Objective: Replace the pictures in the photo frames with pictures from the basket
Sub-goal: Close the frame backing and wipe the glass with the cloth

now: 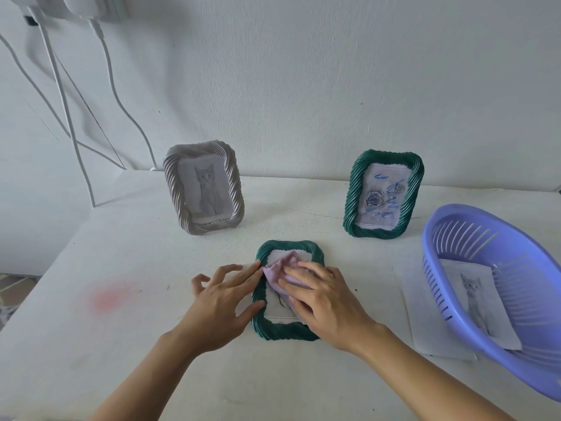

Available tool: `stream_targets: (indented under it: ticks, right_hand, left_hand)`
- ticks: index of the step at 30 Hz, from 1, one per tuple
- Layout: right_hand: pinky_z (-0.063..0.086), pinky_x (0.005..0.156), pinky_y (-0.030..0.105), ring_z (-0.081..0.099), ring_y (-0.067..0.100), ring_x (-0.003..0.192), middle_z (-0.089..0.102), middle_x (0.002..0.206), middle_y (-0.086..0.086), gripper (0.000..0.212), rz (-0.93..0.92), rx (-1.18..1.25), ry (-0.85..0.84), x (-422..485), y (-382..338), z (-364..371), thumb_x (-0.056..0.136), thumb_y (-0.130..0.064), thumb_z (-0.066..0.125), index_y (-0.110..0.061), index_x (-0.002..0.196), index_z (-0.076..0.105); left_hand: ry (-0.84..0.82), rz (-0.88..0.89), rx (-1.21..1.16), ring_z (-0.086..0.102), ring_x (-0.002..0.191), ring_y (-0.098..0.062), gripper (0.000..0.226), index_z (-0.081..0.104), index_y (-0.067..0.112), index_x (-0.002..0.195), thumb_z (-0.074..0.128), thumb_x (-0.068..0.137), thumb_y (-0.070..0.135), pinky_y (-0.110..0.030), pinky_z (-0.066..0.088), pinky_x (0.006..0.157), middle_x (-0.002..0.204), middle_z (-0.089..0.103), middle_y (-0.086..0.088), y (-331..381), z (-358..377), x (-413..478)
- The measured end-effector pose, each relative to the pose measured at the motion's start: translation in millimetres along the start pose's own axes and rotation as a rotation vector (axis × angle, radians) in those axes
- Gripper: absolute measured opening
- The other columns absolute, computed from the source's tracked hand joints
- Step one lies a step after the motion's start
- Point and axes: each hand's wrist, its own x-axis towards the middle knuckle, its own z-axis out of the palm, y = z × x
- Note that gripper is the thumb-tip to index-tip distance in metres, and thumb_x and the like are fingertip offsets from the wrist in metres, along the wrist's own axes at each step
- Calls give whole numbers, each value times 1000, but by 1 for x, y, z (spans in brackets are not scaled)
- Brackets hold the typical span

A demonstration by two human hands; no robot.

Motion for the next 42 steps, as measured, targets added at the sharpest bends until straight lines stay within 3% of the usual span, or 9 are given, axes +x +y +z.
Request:
stream_targets:
  ticks: [6, 12, 16, 20, 26, 33, 37, 42]
  right_hand:
    - [50, 91, 37, 46, 25, 115, 50, 141, -6, 41, -12, 2, 43, 0, 3, -1, 98, -28, 49, -30, 139, 53]
    - [49, 85, 34, 45, 23, 102, 54, 135, -2, 50, 74, -11, 73, 27, 3, 3, 94, -14, 55, -29, 140, 44]
    - [47, 87, 33, 46, 21, 102, 57, 128, 1, 34, 110, 19, 87, 39, 0, 8, 96, -13, 52, -17, 129, 56]
    - [49, 86, 36, 48, 21, 104, 60, 124, -2, 29, 49, 87, 106, 36, -1, 8, 98, -15, 50, -20, 123, 63]
    - [45, 78, 33, 46, 16, 97, 60, 116, -15, 24, -108, 125, 46, 5, -5, 1, 96, -15, 53, -29, 111, 67]
    - [38, 78, 29, 45, 12, 104, 60, 113, -21, 27, -182, 41, -48, -23, 2, -17, 93, -14, 54, -36, 103, 67]
    - [33, 73, 30, 46, 14, 100, 61, 103, -19, 33, -148, -71, -34, -27, 11, -24, 82, -8, 50, -33, 95, 67]
    - [34, 72, 34, 50, 18, 103, 62, 118, -17, 30, 3, -155, 33, -11, 25, -20, 87, -15, 62, -35, 108, 66]
  left_hand:
    - [10, -9, 6, 25, 140, -1, 64, 24, 49, 151, 21, 91, 70, -46, 24, 101, 155, 17, 39, 1, -1, 0]
    - [-9, -16, 9, 23, 141, -3, 69, 22, 45, 154, 18, 90, 71, -46, 21, 101, 155, 19, 37, 1, 0, 1]
    - [-58, 31, 35, 9, 145, -2, 74, 3, 45, 156, 14, 89, 75, -46, 14, 106, 157, 0, 39, -1, 0, -2]
    - [-51, 42, 37, 7, 146, -5, 79, -5, 48, 154, 21, 88, 82, -45, 13, 105, 158, 0, 38, 0, -3, -5]
    - [-45, 38, 50, 8, 145, -2, 83, 2, 49, 154, 20, 84, 88, -43, 14, 104, 156, 3, 40, -2, -2, -3]
    - [-67, 54, 50, 10, 145, -2, 90, 3, 48, 155, 20, 79, 93, -43, 15, 102, 156, 1, 41, -7, -2, 0]
    - [-77, 48, 45, 6, 144, -1, 90, 2, 49, 154, 20, 79, 93, -44, 15, 104, 155, -2, 43, -6, -2, -1]
    - [-83, 53, 46, 5, 144, -1, 87, -2, 50, 154, 21, 80, 91, -45, 15, 104, 155, -5, 43, -6, -2, 0]
